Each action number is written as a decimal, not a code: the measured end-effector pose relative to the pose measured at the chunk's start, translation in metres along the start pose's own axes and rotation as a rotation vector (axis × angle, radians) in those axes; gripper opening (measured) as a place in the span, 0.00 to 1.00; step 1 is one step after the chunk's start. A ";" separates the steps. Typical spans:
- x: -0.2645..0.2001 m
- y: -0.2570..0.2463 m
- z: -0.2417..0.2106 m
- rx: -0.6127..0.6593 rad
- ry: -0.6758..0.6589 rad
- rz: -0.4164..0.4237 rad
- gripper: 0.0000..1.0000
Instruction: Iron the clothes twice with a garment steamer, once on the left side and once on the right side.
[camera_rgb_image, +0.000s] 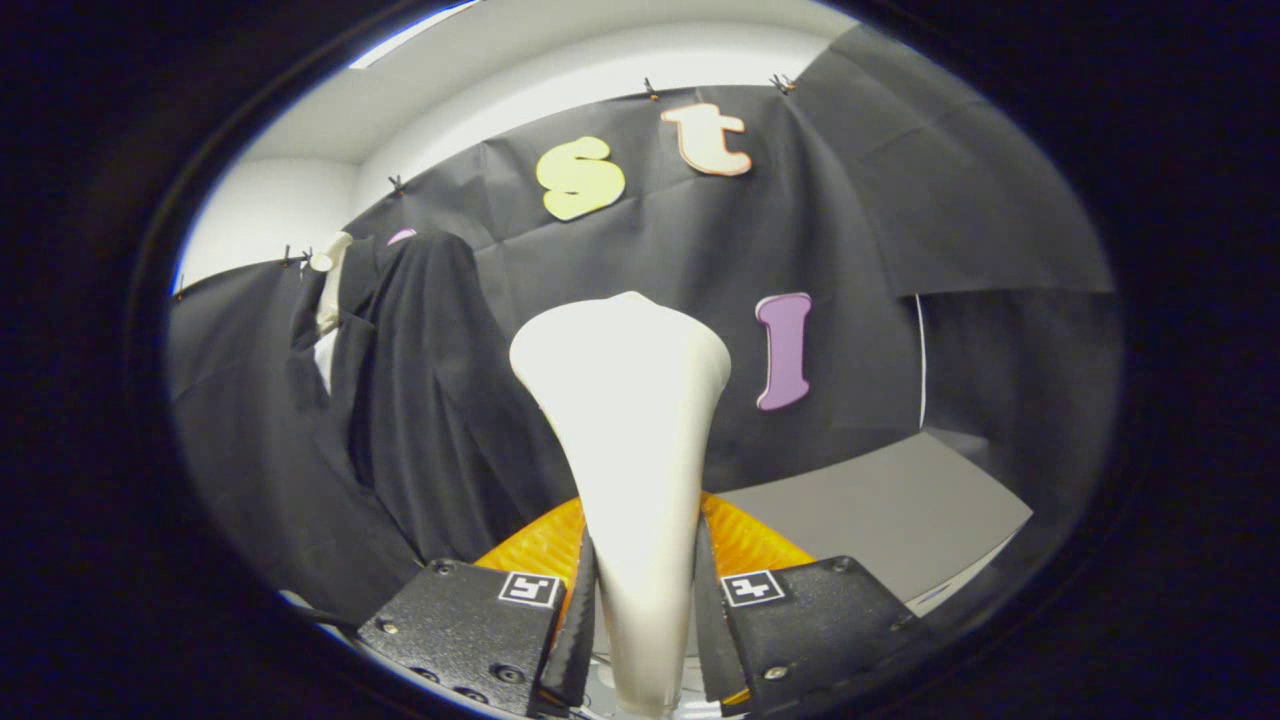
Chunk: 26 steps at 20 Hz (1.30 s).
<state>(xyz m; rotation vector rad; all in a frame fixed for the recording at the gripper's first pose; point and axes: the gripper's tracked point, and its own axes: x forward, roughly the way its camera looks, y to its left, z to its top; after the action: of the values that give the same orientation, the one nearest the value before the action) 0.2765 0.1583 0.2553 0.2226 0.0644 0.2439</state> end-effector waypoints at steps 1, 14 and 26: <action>-0.005 0.016 0.008 -0.014 -0.020 0.001 0.45; 0.012 0.200 0.091 -0.225 -0.182 -0.019 0.45; 0.061 0.232 0.070 -0.271 -0.102 -0.062 0.45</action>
<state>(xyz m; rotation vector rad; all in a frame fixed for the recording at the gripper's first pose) 0.2878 0.3782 0.3740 -0.0366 -0.0627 0.1773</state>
